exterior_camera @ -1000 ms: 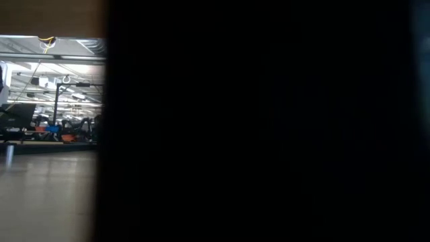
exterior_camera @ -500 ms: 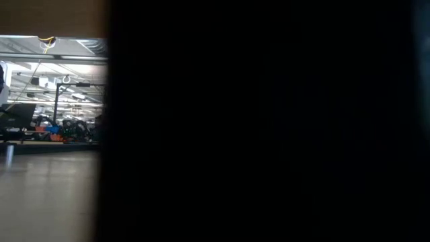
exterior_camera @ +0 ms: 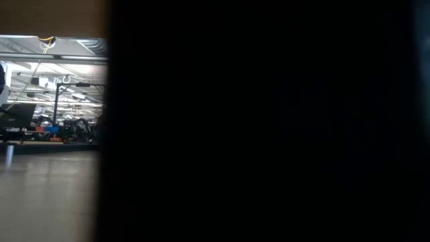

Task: Stack baskets on shelf by color
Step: Stack the top orange basket on top of the other orange basket on the shelf

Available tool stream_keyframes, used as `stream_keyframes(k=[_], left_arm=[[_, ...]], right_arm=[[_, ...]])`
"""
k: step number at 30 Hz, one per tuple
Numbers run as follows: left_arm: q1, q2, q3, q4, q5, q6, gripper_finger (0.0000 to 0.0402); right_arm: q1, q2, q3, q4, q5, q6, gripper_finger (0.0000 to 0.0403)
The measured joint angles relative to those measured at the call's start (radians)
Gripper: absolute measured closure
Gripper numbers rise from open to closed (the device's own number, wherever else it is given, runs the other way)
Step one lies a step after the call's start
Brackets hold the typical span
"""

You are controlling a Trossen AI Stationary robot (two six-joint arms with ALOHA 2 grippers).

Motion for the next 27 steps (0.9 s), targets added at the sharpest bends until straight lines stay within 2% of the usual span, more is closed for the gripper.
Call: stream_keyframes(k=[14,17,21,27], left_arm=[[0.034,0.025,-0.001,0.010,-0.011,-0.029,0.0320],[0.028,0.025,-0.001,0.010,-0.010,-0.030,0.0339],[0.013,0.025,-0.001,0.007,0.000,-0.027,0.0388],[-0.003,0.025,-0.001,0.008,-0.001,-0.004,0.0399]], right_arm=[[0.006,0.000,0.000,0.005,0.001,0.000,0.0403],[0.006,0.000,0.000,0.005,0.001,0.000,0.0403],[0.006,0.000,0.000,0.007,0.001,-0.003,0.0403],[0.005,0.000,0.000,0.008,0.003,-0.004,0.0402]])
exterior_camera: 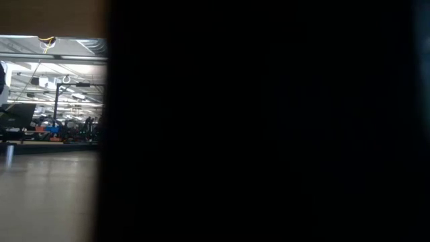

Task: Stack baskets on shelf by color
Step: Stack the top orange basket on top of the other orange basket on the shelf

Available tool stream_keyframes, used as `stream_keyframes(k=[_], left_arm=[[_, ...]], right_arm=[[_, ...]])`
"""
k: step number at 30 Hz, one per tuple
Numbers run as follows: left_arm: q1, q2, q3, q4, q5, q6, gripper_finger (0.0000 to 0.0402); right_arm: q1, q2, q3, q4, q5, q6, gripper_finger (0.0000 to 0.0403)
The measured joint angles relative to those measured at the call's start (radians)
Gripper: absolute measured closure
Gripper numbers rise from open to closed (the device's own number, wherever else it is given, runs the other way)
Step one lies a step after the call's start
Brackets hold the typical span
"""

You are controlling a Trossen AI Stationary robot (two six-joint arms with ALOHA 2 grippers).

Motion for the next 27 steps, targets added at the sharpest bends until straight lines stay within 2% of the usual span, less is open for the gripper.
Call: stream_keyframes(k=[6,11,16,21,27], left_arm=[[-0.017,0.000,0.000,0.004,-0.003,-0.046,0.0401],[-0.031,0.000,0.000,0.006,0.002,-0.072,0.0401],[-0.041,0.000,0.000,-0.009,0.002,-0.113,0.0401],[-0.042,0.000,0.000,-0.050,0.008,-0.165,0.0401],[-0.058,-0.001,0.000,-0.070,0.029,-0.236,0.0401]], right_arm=[[0.000,0.000,0.000,0.002,0.001,0.005,0.0384],[0.005,0.000,0.000,0.016,0.002,0.005,0.0351],[0.025,0.000,0.000,0.024,0.068,0.004,0.0321],[0.062,-0.004,0.004,0.018,0.078,0.004,0.0320],[0.107,-0.005,0.081,0.004,0.075,0.009,0.0319]])
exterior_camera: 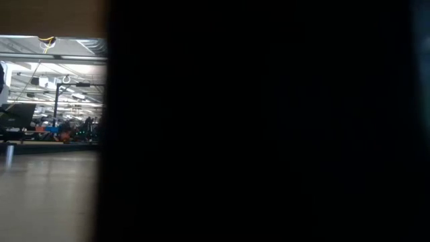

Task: Stack baskets on shelf by color
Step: Stack the top orange basket on top of the other orange basket on the shelf

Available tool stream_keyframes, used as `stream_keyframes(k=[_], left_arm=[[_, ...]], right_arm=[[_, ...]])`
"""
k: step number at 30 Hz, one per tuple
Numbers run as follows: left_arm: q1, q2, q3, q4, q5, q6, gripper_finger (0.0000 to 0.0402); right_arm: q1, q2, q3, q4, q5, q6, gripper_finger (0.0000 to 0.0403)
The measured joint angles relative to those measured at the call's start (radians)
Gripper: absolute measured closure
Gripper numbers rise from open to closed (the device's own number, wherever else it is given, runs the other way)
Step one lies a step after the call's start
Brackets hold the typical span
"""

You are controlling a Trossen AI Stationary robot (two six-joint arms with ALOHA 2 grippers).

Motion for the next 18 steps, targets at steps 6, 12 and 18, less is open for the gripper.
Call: stream_keyframes(k=[6,12,18], left_arm=[[-0.014,-0.001,0.001,-0.017,0.009,-0.076,0.0401],[-0.040,-0.055,0.001,-0.033,-0.004,-0.159,0.0401],[-0.061,-0.136,0.001,-0.048,-0.032,-0.274,0.0401]], right_arm=[[0.026,0.000,0.116,-0.052,0.001,0.037,0.0319],[0.040,-0.001,0.245,-0.187,0.000,0.156,0.0319],[0.042,-0.001,0.344,-0.314,-0.007,0.243,0.0318]])
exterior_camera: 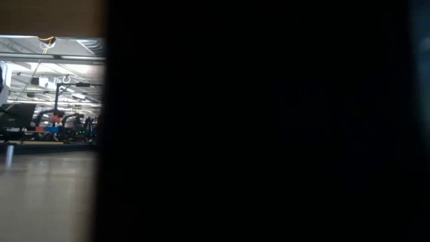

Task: Stack baskets on shelf by color
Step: Stack the top orange basket on top of the other orange basket on the shelf

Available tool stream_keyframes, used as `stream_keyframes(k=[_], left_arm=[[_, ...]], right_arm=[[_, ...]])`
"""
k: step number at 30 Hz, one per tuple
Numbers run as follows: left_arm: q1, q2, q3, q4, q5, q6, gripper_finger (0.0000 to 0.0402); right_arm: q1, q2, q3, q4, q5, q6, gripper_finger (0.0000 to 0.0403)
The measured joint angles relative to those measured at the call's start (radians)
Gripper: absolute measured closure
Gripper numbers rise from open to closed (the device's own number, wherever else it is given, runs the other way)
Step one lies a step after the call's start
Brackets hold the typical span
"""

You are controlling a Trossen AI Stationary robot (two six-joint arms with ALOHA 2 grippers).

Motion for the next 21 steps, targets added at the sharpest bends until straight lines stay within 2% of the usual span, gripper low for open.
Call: stream_keyframes(k=[7,12,21], left_arm=[[-0.024,-0.088,0.000,0.001,-0.003,-0.127,0.0401],[-0.071,-0.127,0.000,0.003,-0.002,-0.210,0.0401],[-0.237,-0.181,-0.001,0.004,0.035,-0.586,0.0401]], right_arm=[[0.000,-0.002,0.048,-0.048,-0.086,0.015,0.0318],[0.000,-0.002,0.048,-0.064,-0.098,0.015,0.0318],[-0.003,-0.001,0.048,-0.099,-0.097,0.055,0.0318]])
